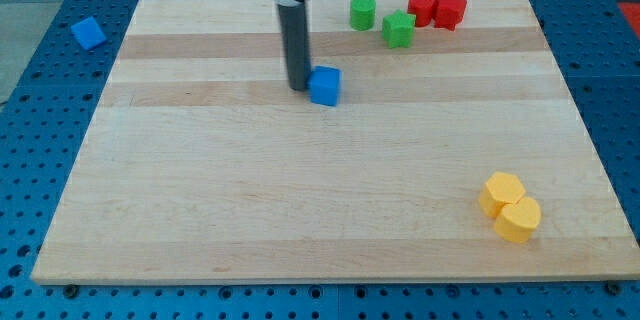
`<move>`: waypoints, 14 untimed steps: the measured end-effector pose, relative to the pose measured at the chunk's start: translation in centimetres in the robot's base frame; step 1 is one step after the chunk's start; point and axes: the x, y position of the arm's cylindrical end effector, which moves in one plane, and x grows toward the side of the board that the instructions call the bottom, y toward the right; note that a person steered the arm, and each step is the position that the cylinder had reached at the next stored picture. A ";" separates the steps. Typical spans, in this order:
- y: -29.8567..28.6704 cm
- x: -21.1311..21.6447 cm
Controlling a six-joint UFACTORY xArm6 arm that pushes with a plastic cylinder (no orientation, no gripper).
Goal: Nudge the blue cube right a bit
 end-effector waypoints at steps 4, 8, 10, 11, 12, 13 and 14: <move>-0.6 -0.3; -2.3 -4.9; -3.2 -4.9; -3.6 -4.9; -4.0 -4.9; -4.0 -4.6; -2.6 -4.1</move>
